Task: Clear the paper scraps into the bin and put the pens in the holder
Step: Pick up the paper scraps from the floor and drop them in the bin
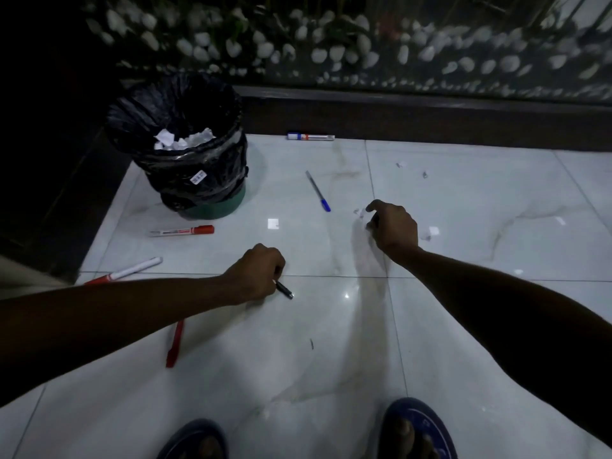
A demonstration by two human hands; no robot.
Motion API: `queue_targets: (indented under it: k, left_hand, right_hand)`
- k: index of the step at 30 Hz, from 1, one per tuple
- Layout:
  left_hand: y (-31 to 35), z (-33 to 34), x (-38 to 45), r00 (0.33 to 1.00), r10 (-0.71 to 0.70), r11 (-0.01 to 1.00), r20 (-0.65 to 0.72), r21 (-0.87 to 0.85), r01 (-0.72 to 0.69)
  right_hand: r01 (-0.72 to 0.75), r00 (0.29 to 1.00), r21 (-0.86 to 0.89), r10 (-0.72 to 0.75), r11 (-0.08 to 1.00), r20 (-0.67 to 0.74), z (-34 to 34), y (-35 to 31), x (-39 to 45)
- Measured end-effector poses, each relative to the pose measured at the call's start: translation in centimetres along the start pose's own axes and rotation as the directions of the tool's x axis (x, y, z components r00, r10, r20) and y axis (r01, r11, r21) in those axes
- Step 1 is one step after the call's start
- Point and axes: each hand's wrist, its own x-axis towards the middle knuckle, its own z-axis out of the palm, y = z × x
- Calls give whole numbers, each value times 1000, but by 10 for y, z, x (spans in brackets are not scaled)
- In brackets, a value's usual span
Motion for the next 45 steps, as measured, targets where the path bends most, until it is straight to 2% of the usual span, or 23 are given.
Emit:
queue_targets:
  k: [3,5,7,10,13,17,21,23,25,29,31,34,38,42,45]
  left_hand:
    - [13,-16,21,997,-21,997,-69,-74,16]
    - [30,-21,41,993,-8,992,-114,-128,-7]
    - [51,-22,62,990,10,986,-139,-165,-33]
    - [74,-18,91,991,28,978,-131,-200,-55]
    - [81,-18,119,988,-30,969,-150,-246,-8]
    - [76,-7,138,976,-76,934,-202,-356,-1]
    - [89,7,145,973,-9,912,-233,-400,-87]
    - [108,11,152,977,43,916,-209,-381,-122]
    - [128,16,158,981,94,937,-171,-319,-146]
    - [156,39,169,980,183,947,-84,-251,-198]
    - [163,50,167,962,264,945,-66,-181,-272]
    - [169,60,161,939,335,938,-77,-67,-340]
    - [169,61,163,948,310,948,-67,-50,-313]
    - [162,61,168,949,311,950,-48,-12,-312]
    - [162,63,169,946,319,947,-59,-29,-321]
  right_hand:
    - [-142,989,126,137,982,47,-6,8,11]
    - [-165,986,180,156,970,64,-8,11,19]
    - [-117,992,179,109,977,58,-8,8,27]
    - [35,994,130,-48,991,100,1,-3,36]
    - [163,969,22,-165,986,185,9,-11,38]
    - [130,975,79,-142,988,171,7,1,45]
    - [81,995,68,-84,994,44,-17,34,49]
    - [52,999,6,-52,999,4,-26,60,44]
    - [27,999,-22,-27,999,24,-32,81,35]
    - [14,986,-3,-14,1000,167,-43,102,4]
    - [23,978,-23,-17,999,207,-42,108,-13]
    - [-2,990,-24,5,1000,139,-33,113,-30]
    - [-16,993,-29,19,999,117,-31,114,-25]
    - [-27,997,116,19,993,71,-33,105,-10]
    - [-21,992,193,-3,981,126,-28,93,0]
